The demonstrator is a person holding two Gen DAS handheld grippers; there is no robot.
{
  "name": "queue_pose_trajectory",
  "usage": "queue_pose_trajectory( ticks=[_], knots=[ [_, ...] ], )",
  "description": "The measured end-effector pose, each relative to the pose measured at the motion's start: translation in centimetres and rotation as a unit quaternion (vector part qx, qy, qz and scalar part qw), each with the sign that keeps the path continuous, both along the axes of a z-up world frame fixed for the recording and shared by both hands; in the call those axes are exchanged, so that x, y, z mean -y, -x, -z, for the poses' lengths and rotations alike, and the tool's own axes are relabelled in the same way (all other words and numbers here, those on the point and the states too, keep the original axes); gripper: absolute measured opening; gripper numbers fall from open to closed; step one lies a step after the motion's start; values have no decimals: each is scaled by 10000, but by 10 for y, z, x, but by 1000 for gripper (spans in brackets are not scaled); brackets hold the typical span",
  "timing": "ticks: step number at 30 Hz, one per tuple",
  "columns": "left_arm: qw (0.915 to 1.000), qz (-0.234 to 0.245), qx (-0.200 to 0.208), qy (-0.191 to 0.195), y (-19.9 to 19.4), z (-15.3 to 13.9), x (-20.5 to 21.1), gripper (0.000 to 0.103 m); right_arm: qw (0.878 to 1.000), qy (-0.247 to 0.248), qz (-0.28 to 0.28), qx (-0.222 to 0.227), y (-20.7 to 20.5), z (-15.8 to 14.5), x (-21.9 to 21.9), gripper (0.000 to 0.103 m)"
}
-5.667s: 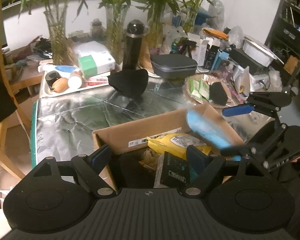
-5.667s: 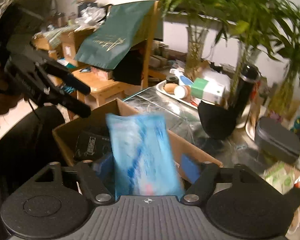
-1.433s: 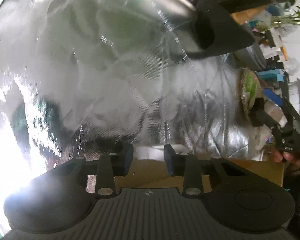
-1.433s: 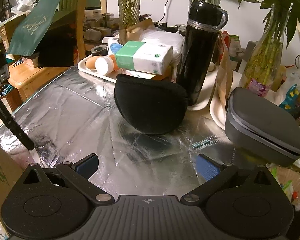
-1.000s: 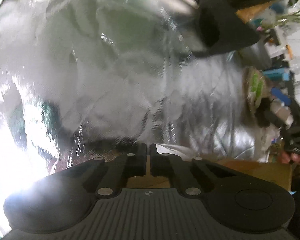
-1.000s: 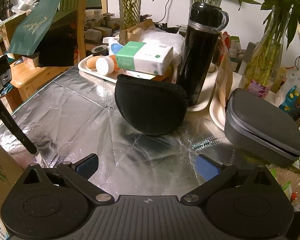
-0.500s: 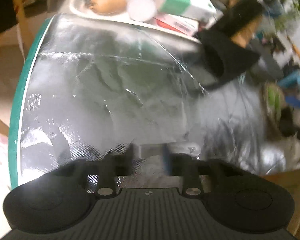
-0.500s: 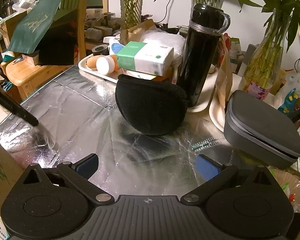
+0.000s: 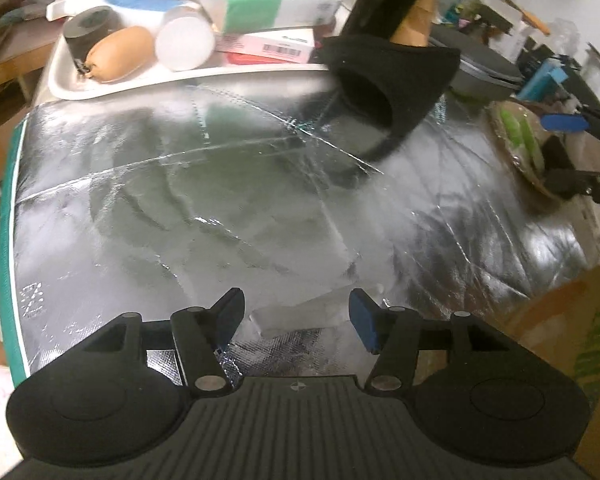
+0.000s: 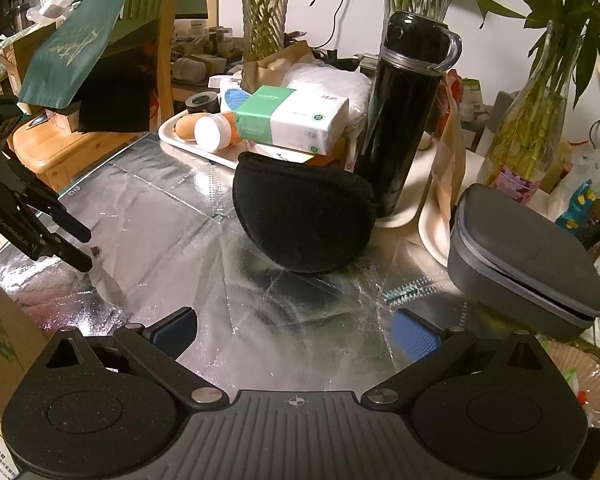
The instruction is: Organize soft objects
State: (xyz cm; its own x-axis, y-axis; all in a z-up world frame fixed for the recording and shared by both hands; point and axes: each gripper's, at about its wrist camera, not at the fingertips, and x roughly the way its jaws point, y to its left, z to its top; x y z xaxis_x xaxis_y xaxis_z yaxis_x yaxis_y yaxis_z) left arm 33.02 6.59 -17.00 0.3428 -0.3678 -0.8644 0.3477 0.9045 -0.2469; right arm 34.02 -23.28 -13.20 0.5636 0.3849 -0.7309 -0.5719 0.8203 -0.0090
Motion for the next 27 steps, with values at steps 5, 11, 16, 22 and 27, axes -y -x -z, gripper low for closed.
queue_pose_trajectory(
  ticks=[5, 11, 16, 22, 27],
  knots=[
    [9987, 382, 27, -330, 6, 5, 9, 56, 10000, -15, 44, -8, 0, 0, 0, 103],
    [9938, 739, 299, -769, 12, 8, 18, 42, 10000, -15, 47, -16, -1, 0, -1, 103],
    [9894, 709, 527, -1155, 16, 7, 18, 13, 10000, -9, 68, -29, -2, 0, -2, 103],
    [9880, 638, 804, -1151, 19, 0, 17, 3, 10000, -3, 86, -25, -6, 2, -6, 103],
    [9898, 24, 1137, -858, 16, -18, 3, 3, 9998, -75, 154, -70, -14, 7, -6, 103]
  ],
)
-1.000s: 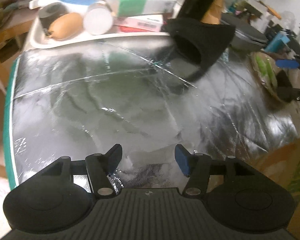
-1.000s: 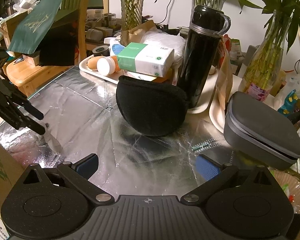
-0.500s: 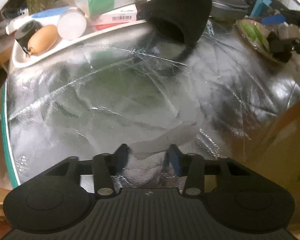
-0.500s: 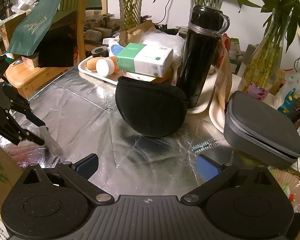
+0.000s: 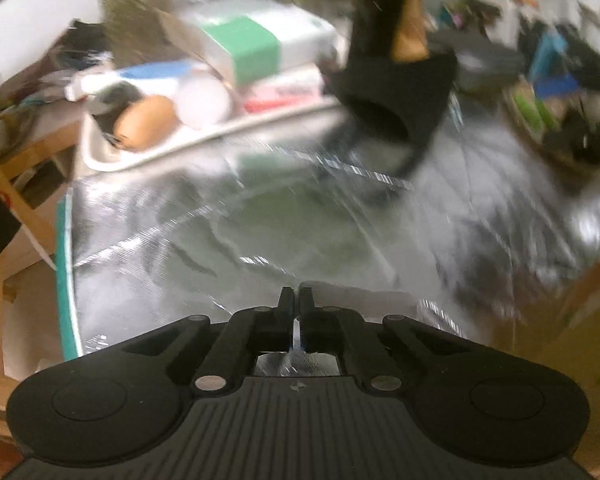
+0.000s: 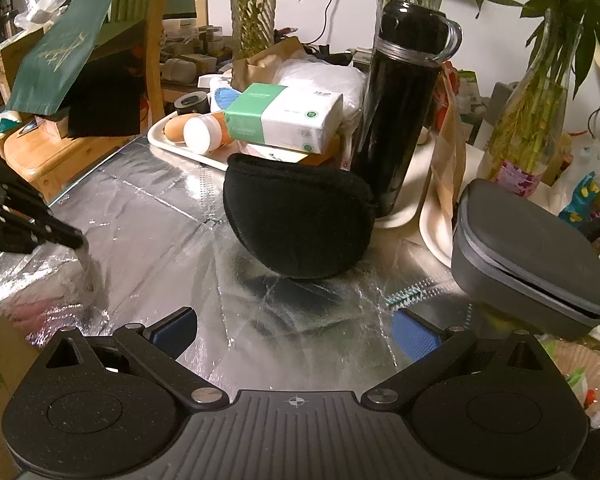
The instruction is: Organize soft objects
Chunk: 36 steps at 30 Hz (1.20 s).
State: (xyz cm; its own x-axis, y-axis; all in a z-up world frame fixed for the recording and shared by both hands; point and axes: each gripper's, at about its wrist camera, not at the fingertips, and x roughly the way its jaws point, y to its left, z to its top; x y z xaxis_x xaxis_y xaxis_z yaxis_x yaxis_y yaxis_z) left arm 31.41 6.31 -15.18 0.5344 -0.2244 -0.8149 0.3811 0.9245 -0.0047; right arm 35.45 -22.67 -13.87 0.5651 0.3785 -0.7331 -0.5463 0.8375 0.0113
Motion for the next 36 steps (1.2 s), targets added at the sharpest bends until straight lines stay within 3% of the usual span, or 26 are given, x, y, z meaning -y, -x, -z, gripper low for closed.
queue_pose_trajectory(
  ticks=[6, 13, 20, 24, 25, 26, 28, 29, 30, 31, 36],
  knots=[
    [9989, -423, 203, 89, -1, -9, -6, 3, 9994, -324, 89, 109, -15, 6, -1, 103],
    [9949, -1003, -38, 101, -10, -4, -14, 3, 9981, -264, -47, 555, -36, 18, -24, 103],
    [9934, -1145, 20, -69, -10, -6, -9, 3, 9907, 172, -402, 1287, -56, 19, -59, 103],
    [9939, -1067, 97, -262, -9, -6, 0, 3, 9838, 609, -906, 1425, -62, 25, -85, 102],
    [9940, -1048, 106, -297, -8, -7, 1, 3, 9826, 707, -1029, 1373, -63, 28, -89, 93],
    [9941, -1031, 116, -328, -8, -7, 3, 3, 9817, 815, -1128, 1298, -64, 32, -92, 72],
    [9942, -984, 149, -408, -6, -7, 6, 3, 9801, 977, -1233, 1210, -63, 35, -95, 51],
    [9942, -970, 166, -433, -6, -8, 7, 3, 9796, 970, -1334, 1150, -62, 34, -94, 31],
    [9941, -968, 191, -459, -6, -9, 8, 3, 9794, 974, -1411, 1071, -61, 33, -94, 19],
    [9939, -978, 212, -471, -6, -10, 8, 3, 9788, 1025, -1406, 1081, -59, 32, -94, 14],
    [9926, -1049, 371, -481, -2, -20, 11, 3, 9800, 717, -1456, 1151, -49, 10, -79, 13]
  ],
)
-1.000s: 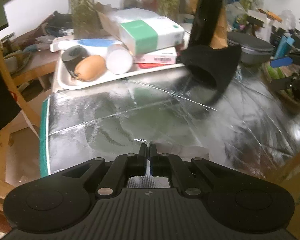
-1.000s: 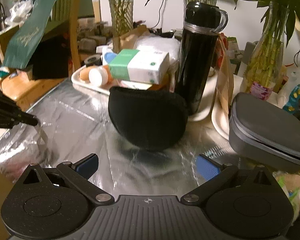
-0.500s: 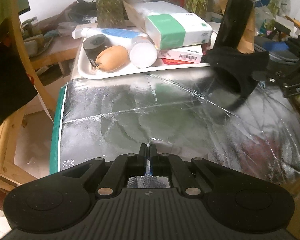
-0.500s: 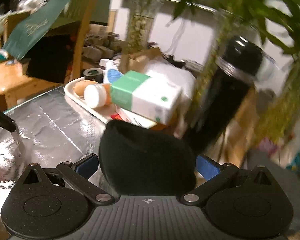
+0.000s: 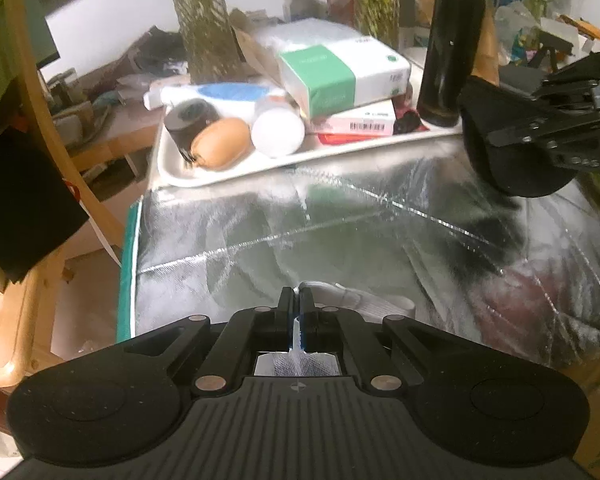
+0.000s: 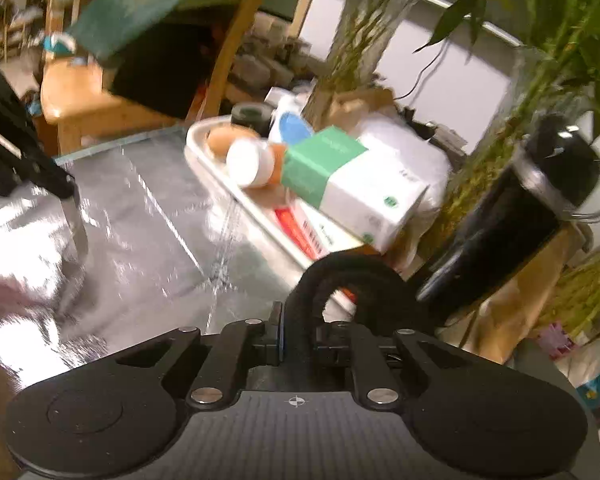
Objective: Organize soft objects
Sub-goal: 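Grasp the black fabric item with the right gripper and lift while the left carries the white item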
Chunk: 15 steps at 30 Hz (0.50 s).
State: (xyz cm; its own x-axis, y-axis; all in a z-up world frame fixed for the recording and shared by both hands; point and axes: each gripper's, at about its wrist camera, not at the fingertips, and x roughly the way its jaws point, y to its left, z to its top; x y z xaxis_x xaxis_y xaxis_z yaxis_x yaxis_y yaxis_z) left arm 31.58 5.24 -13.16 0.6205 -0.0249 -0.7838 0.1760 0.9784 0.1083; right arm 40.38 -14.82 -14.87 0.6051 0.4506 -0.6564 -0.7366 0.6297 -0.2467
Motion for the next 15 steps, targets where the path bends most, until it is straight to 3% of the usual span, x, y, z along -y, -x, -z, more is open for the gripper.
queue_pose_trajectory(
  ticks=[15],
  knots=[
    [9979, -174, 599, 193, 31, -58, 5, 3, 9958, -771, 447, 228, 66, -71, 58, 12]
  ],
)
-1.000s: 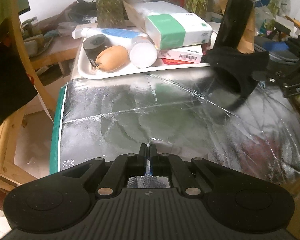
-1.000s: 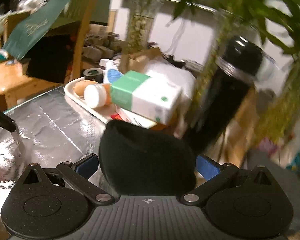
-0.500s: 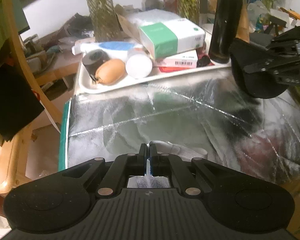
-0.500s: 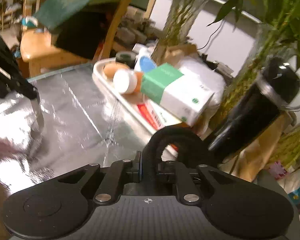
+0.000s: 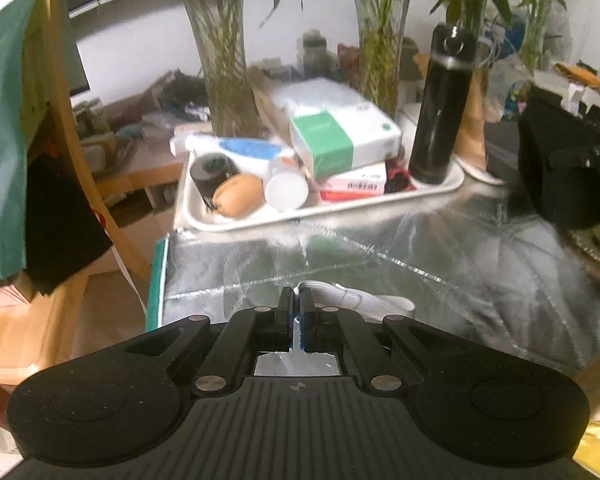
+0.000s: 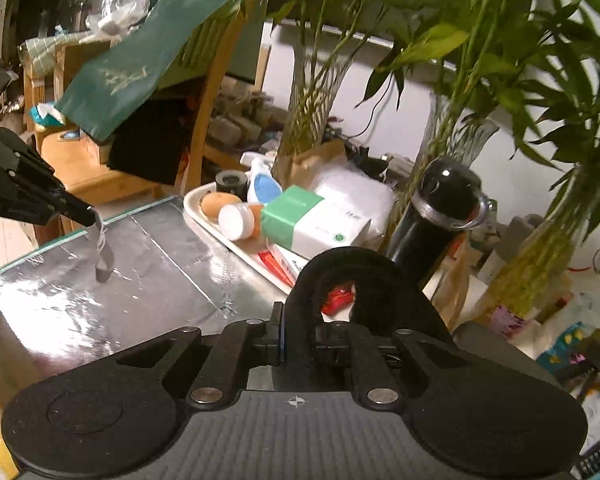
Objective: Organize soft objects
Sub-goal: 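Grasp the black fabric item with the right gripper and lift while the left carries the white item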
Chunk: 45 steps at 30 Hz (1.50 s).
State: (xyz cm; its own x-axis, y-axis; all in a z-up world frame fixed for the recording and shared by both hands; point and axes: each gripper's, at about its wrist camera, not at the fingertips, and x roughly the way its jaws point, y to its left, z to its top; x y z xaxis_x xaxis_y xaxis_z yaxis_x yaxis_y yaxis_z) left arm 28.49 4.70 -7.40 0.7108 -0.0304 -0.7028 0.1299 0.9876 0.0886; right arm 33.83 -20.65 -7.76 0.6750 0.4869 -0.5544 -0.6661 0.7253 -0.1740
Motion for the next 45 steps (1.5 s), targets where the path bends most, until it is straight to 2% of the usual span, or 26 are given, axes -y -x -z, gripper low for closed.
queue_pose_trajectory(
  ticks=[16, 24, 36, 45],
  knots=[
    [9983, 62, 570, 39, 73, -76, 12, 3, 9987, -124, -55, 493, 91, -64, 9, 13],
    [9956, 209, 845, 361, 118, -104, 26, 3, 9977, -184, -61, 642, 143, -88, 18, 13],
    [9941, 568, 792, 477, 162, -107, 45, 3, 9978, -307, -77, 586, 207, -97, 31, 13],
    [9937, 863, 297, 647, 167, -80, 57, 4, 9979, -376, -177, 491, 236, -93, 32, 13]
  ],
)
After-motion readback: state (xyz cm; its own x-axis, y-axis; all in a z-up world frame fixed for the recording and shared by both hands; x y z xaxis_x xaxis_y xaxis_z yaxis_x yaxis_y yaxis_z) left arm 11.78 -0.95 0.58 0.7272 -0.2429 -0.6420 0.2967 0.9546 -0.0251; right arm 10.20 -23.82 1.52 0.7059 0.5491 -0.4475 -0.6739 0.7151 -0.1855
